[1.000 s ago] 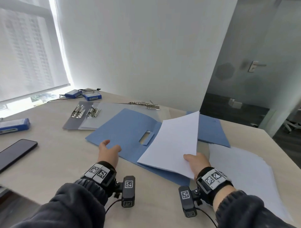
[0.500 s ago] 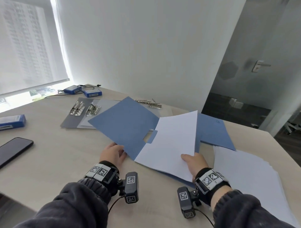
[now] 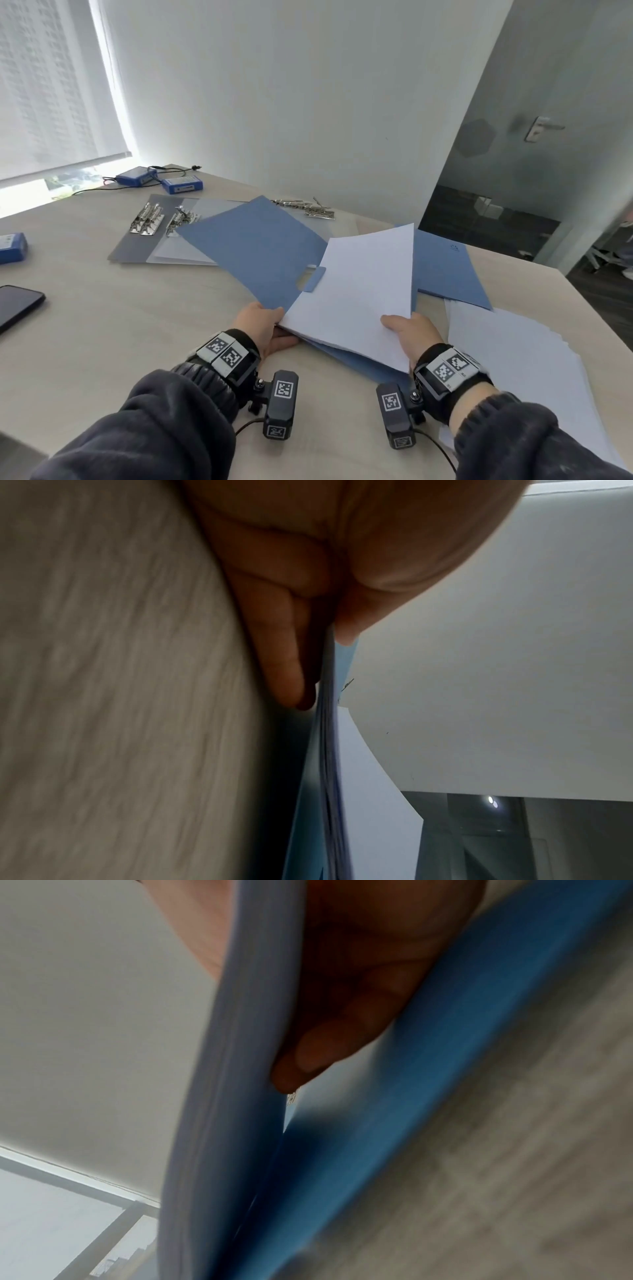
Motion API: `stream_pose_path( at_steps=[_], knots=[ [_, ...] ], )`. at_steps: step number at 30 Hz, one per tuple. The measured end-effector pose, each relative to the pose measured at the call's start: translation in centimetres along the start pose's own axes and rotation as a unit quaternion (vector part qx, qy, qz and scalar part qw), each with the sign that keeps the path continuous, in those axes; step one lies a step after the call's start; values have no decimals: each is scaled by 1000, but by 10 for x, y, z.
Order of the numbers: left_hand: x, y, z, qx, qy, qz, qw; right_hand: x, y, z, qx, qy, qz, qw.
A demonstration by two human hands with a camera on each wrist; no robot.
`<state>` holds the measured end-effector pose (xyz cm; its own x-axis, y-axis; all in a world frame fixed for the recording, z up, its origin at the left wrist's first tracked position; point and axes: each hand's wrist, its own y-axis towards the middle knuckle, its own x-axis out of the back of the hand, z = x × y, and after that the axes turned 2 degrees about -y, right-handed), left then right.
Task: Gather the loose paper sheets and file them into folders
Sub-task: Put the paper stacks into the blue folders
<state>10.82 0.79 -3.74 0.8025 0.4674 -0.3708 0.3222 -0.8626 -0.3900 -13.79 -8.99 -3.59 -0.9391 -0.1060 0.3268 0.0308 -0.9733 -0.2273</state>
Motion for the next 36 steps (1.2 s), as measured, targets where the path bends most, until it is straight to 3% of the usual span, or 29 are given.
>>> stream_pose_path(
  at_steps=[12, 29, 36],
  knots=[
    [1, -6, 1, 3, -54, -10, 999, -4, 1, -8, -15, 36, 12, 999],
    [-5, -20, -3, -13, -57, -9, 998, -6, 3, -7, -19, -1, 26, 999],
    [3, -22, -8, -22, -128, 76, 989, -6, -1, -4, -15, -22, 25, 999]
  ],
)
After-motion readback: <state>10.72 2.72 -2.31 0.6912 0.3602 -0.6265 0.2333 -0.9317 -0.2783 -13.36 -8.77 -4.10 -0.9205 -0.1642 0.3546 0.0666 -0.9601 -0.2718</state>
